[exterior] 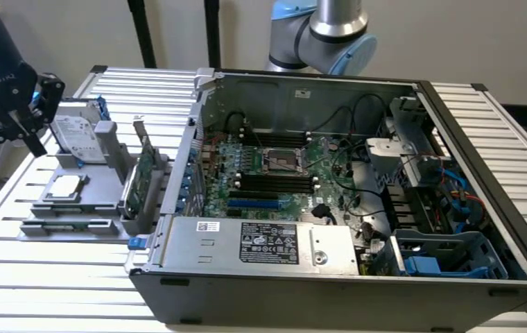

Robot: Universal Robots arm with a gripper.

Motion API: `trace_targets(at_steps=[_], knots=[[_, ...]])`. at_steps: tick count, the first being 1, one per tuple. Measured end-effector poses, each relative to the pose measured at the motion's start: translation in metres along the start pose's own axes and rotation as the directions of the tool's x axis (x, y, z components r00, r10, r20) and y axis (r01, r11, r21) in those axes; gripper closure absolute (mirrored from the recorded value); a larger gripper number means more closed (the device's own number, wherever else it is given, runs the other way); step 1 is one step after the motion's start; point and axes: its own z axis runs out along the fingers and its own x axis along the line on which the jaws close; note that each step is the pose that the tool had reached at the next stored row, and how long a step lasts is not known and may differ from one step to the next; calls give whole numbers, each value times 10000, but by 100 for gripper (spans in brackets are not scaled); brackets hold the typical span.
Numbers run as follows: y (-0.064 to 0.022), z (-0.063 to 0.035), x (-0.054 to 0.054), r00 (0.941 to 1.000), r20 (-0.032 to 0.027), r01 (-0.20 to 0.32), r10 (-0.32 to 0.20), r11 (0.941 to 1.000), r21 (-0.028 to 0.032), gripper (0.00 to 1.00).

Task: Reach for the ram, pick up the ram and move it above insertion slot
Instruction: 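Pick up the ram and move it above insertion slot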

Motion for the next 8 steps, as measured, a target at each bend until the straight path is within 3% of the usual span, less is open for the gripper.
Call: trace_targets(at_steps=[4,8], knots=[[0,15,0,9973,-27,739,-739,9973,-1,89],[-1,30,0,9893,-54,1455,-1455,9894,-4,89]])
